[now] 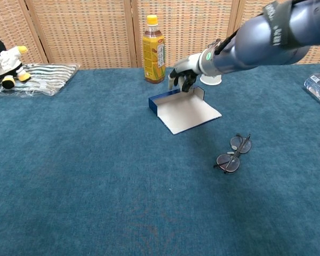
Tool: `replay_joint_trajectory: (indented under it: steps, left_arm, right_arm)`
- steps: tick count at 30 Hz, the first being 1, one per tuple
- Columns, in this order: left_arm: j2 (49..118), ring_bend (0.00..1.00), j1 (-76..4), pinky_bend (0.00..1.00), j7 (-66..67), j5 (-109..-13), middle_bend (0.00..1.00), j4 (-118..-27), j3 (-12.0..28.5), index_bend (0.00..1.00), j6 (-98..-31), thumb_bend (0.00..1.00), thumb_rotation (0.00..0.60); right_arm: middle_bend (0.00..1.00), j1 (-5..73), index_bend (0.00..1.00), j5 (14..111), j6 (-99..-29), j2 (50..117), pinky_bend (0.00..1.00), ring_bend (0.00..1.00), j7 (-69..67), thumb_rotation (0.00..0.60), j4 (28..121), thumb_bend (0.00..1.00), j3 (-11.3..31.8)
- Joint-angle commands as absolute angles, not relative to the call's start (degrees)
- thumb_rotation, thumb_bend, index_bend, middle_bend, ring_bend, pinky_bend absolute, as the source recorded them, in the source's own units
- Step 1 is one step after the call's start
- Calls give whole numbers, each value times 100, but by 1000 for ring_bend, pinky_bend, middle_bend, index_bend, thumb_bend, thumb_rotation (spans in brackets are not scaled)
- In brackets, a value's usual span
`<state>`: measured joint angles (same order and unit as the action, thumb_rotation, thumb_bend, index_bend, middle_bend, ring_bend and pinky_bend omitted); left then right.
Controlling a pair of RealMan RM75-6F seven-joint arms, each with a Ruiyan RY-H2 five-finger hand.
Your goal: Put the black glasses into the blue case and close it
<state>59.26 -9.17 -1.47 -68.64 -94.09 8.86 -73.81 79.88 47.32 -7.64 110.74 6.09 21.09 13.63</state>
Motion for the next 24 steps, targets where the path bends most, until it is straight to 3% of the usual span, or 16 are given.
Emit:
replay_joint_trajectory:
  steps: [1, 7, 13, 18, 24]
  left_arm:
    - [5921, 0, -931, 0, -156, -6851, 0, -9410, 886, 0, -7355, 0, 600]
    - [5909, 0, -926, 0, -184, -6833, 0, -9409, 890, 0, -7372, 0, 600]
    - [5915, 0, -940, 0, -154, -6866, 0, -9429, 857, 0, -7356, 0, 600]
    - [5913, 0, -916, 0, -138, -6942, 0, -9487, 833, 0, -7445, 0, 600]
    - [5912, 0, -886, 0, -132, -7058, 0, -9543, 776, 0, -7517, 0, 600]
  right_arm:
    - [115, 8054, 185, 4882, -622, 11193, 0, 1, 498, 600, 1975, 1000, 1378]
    - [132, 8065, 182, 5262, -527, 11242, 4, 56, 377, 600, 1857, 1000, 1358]
    - [167, 7942, 182, 5488, -540, 11205, 127, 137, 349, 600, 1759, 1000, 1252]
    - [210, 7880, 182, 5513, -125, 11090, 166, 182, 219, 600, 1540, 1000, 1149]
    - [215, 7745, 182, 5670, 233, 10647, 244, 211, -29, 600, 1939, 1000, 985]
